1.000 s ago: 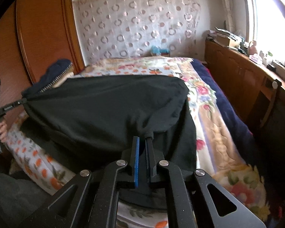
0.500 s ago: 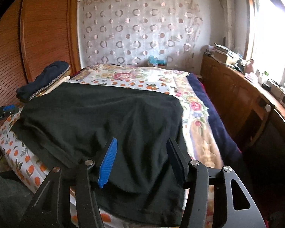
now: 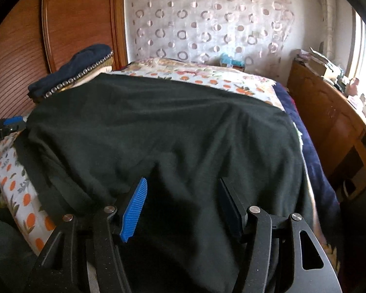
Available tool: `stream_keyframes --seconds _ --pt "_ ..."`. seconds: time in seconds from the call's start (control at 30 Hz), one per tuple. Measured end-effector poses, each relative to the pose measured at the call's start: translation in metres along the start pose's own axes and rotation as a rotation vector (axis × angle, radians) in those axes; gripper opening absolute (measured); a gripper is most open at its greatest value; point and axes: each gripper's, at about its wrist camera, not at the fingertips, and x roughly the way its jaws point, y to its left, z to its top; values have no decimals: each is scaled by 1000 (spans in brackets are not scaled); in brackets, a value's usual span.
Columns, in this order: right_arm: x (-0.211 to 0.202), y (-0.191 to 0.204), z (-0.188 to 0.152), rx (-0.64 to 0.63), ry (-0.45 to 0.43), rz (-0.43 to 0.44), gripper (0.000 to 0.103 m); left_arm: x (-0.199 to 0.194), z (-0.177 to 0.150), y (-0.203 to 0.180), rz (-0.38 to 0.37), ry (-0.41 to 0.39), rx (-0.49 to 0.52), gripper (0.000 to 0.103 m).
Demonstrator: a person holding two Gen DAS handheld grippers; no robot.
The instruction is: Fold small clothes
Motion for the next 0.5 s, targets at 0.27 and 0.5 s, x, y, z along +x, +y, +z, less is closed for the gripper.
stream_keyframes --seconds 0.27,0.5 --pt "17 0 6 16 27 6 62 3 -6 5 -2 25 -20 74" --pt "17 1 3 25 21 0 69 -1 -2 10 -16 14 -38 74"
